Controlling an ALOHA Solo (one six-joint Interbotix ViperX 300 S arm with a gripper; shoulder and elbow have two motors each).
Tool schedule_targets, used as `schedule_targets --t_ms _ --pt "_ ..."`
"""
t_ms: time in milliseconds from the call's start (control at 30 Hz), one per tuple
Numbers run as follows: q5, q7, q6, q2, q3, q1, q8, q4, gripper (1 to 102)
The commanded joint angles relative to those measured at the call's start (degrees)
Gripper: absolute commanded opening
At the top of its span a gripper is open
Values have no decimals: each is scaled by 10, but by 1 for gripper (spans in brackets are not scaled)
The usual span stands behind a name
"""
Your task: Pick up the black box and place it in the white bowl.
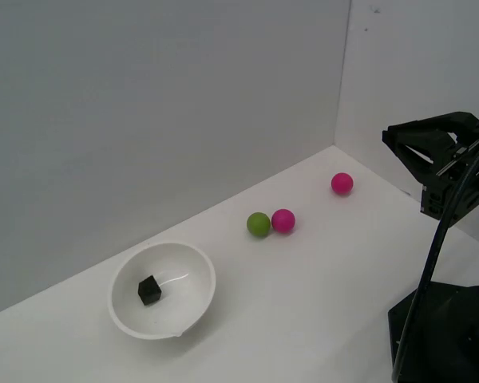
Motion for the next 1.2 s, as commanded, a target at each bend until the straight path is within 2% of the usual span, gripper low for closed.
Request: schedule_targets --t_ms 0,1167 --pt "-6 1 -4 1 1 9 3 -2 3" --pt "-6 7 -4 1 2 9 2 -3 3"
